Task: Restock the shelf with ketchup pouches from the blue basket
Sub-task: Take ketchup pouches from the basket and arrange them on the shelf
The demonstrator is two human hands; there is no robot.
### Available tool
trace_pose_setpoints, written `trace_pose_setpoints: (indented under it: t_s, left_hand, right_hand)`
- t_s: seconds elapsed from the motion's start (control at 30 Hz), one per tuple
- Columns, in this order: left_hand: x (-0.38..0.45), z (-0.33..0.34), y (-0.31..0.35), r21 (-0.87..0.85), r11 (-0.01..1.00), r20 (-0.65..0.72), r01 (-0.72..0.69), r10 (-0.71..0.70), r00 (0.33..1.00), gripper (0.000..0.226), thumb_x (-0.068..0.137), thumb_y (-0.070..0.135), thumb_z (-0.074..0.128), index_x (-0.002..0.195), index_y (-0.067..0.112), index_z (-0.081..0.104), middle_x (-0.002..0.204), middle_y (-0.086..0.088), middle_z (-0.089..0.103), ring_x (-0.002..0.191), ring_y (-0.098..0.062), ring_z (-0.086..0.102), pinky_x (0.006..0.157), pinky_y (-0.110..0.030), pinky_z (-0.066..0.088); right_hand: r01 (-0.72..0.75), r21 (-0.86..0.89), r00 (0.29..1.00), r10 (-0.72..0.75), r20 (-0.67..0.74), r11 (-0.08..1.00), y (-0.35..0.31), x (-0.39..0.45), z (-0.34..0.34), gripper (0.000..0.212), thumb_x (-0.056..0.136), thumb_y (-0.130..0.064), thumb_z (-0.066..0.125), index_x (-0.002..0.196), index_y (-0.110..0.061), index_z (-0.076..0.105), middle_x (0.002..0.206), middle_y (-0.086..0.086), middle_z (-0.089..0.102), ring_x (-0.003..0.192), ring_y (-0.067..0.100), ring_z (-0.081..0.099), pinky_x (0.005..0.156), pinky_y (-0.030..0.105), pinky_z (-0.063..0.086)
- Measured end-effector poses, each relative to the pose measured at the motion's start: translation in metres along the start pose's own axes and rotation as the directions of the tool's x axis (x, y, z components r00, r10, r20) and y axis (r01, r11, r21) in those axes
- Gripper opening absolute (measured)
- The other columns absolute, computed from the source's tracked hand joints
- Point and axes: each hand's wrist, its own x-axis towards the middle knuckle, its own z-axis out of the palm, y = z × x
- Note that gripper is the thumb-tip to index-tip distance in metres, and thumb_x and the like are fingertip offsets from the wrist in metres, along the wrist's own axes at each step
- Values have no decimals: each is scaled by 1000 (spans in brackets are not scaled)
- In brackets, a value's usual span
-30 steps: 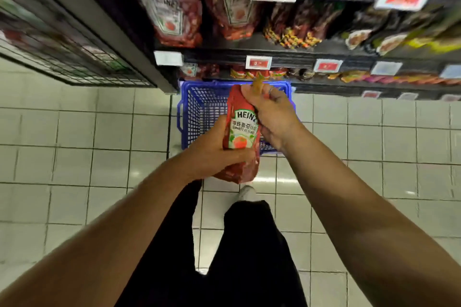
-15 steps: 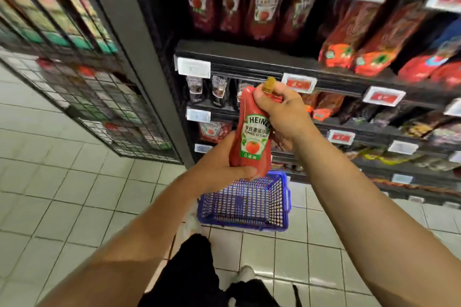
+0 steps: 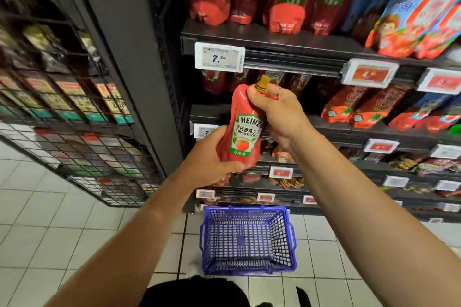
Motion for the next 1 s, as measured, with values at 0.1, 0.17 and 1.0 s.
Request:
trace_pose_setpoints:
  t_s: [0.1,0.17,1.0]
  left_hand:
    - [16,-21,-8,67,998,-8,-1,1,1000,76,62,27,90,125,52,55,119,17,71,109,-5,68,96,-38,57]
    - [26,-31,-10,74,997,-7,30,-30,1000,75,62,19,93,121,49,58,115,18,72,105,-4,70,93,-38,59]
    - [117,-56,-7,220,972,-418,78,22,908,68,81,10,80,136,35,48,111,27,60,102,7,57,85,-10,41]
  right_hand:
    - [-62,72,998,63,-13,995,6,15,11,9,92,-18,71,86,-14,75,80,3,74,74,16,69,75,31,57]
    - [-91,59,995,93,-33,994,6,25,18,11,92,-18,72,82,-13,74,78,5,73,71,16,68,74,32,56]
    - [142,-891,987,-134,92,432,37,85,33,37,99,-35,59,123,-7,64,105,17,72,97,36,66,75,36,53]
